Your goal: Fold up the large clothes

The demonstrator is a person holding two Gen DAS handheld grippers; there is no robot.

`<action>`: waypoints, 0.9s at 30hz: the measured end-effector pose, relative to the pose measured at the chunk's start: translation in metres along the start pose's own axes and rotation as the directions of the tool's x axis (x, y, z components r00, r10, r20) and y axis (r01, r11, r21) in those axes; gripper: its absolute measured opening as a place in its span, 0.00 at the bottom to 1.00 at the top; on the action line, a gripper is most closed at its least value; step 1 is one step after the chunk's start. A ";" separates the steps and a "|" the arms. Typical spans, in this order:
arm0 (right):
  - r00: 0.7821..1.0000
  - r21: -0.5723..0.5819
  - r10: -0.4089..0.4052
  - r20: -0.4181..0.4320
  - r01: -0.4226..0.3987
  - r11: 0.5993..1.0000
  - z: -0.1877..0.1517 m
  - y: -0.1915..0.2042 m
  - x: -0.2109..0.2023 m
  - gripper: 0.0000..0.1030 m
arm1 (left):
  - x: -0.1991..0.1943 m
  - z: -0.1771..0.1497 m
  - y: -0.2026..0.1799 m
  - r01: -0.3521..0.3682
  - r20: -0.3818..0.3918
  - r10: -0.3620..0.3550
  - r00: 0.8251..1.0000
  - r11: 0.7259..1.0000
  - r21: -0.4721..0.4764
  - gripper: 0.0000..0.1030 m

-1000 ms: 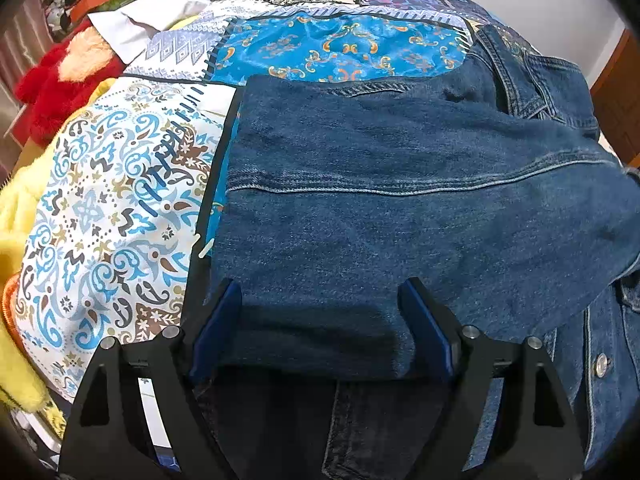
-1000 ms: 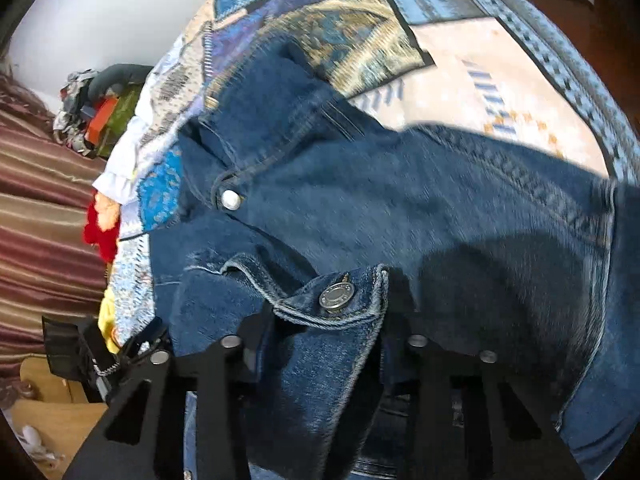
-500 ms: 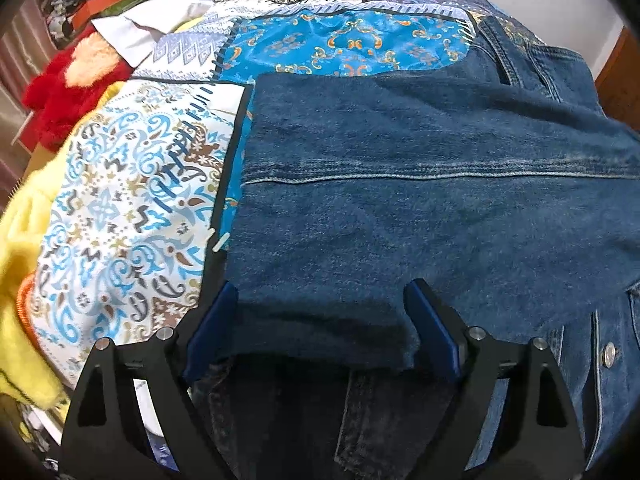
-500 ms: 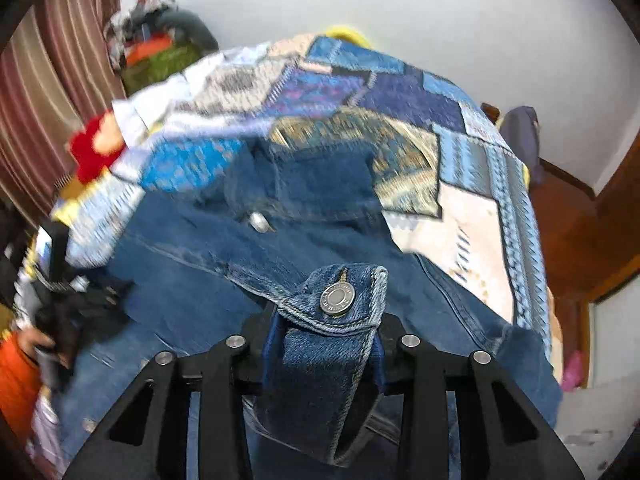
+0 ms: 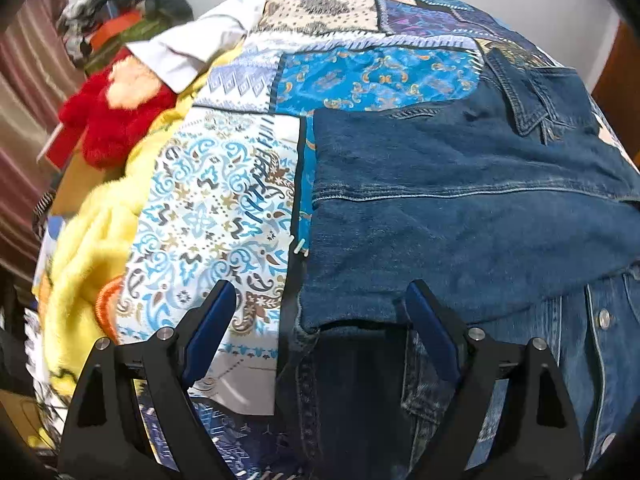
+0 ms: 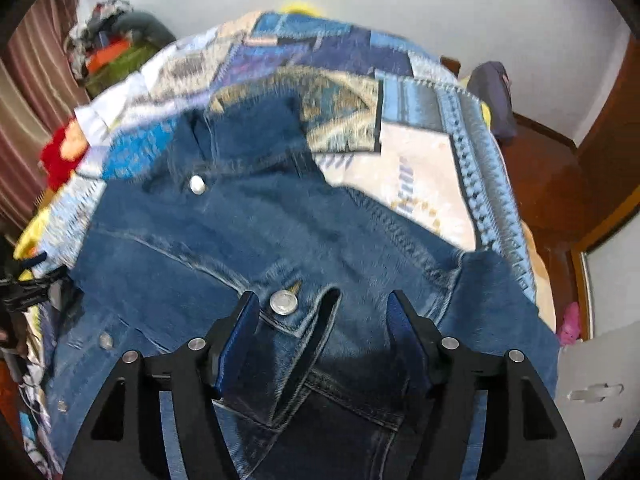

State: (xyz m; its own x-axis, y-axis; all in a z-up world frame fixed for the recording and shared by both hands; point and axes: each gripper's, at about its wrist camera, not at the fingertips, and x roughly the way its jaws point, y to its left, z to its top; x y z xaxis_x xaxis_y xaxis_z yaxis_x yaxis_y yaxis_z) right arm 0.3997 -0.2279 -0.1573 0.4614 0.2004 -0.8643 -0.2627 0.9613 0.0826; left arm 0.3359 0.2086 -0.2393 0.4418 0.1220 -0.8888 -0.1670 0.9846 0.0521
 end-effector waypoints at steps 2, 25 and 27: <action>1.000 0.018 0.005 0.003 -0.005 1.000 0.000 0.001 0.000 0.62 | 0.007 0.000 -0.009 0.018 -0.010 -0.018 1.000 1.000 0.001 0.84; 0.985 0.295 -0.105 0.136 0.061 0.953 -0.090 -0.120 -0.090 0.78 | -0.072 0.043 -0.158 0.056 0.164 -0.112 0.980 0.948 0.314 0.85; 0.982 0.337 -0.124 0.139 0.071 0.939 -0.101 -0.138 -0.096 0.79 | -0.075 0.050 -0.179 0.104 0.155 -0.162 0.975 0.939 0.329 0.85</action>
State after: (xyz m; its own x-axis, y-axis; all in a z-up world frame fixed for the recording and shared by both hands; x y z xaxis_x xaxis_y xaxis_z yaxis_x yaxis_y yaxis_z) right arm 0.3060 -0.3992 -0.1357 0.6035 0.1035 -0.7906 0.0720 0.9804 0.1834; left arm 0.3768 0.0291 -0.1587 0.5939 -0.0217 -0.8042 0.1795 0.9780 0.1061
